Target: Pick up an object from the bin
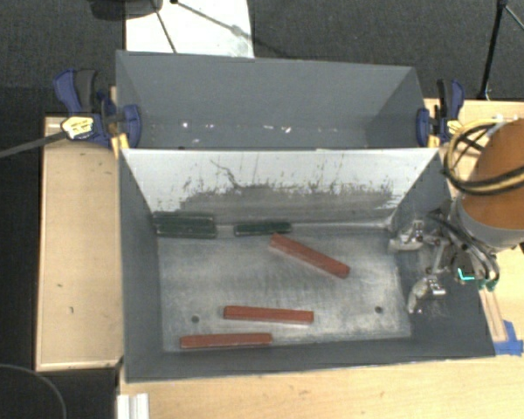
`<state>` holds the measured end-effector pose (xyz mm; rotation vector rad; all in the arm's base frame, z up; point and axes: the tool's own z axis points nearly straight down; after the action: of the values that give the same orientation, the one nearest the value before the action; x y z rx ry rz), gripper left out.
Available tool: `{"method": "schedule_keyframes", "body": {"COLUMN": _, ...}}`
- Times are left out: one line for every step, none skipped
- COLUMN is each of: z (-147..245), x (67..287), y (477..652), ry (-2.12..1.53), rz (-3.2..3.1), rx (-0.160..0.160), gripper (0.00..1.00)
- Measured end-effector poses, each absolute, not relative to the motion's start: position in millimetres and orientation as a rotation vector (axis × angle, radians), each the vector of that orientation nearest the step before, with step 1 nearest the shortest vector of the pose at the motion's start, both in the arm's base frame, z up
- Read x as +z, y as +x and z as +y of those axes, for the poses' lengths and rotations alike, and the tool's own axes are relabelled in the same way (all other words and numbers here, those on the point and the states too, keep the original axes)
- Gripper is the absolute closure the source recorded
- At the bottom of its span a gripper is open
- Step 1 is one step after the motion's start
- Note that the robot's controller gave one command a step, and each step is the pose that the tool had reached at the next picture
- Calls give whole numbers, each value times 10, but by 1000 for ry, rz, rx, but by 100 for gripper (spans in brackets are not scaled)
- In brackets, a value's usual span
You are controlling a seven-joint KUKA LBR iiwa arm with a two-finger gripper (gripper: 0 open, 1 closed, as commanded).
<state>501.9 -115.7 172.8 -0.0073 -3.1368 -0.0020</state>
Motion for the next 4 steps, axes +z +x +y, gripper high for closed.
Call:
{"method": "schedule_keyframes", "body": {"z": -1156, "x": 1766, "y": 5038, "ry": -2, "rz": -3144, "rx": 1, "gripper": 0}}
{"method": "schedule_keyframes", "body": {"z": -973, "x": 1492, "y": 5179, "ry": -122, "rz": -3148, "rx": 3, "gripper": 0}}
{"method": "schedule_keyframes", "body": {"z": -910, "x": 846, "y": 5569, "ry": -138, "rz": -3150, "rx": 0, "gripper": 0}}
{"method": "schedule_keyframes", "body": {"z": -683, "x": 746, "y": 5812, "ry": -263, "rz": -3138, "rx": 0, "gripper": 100}}
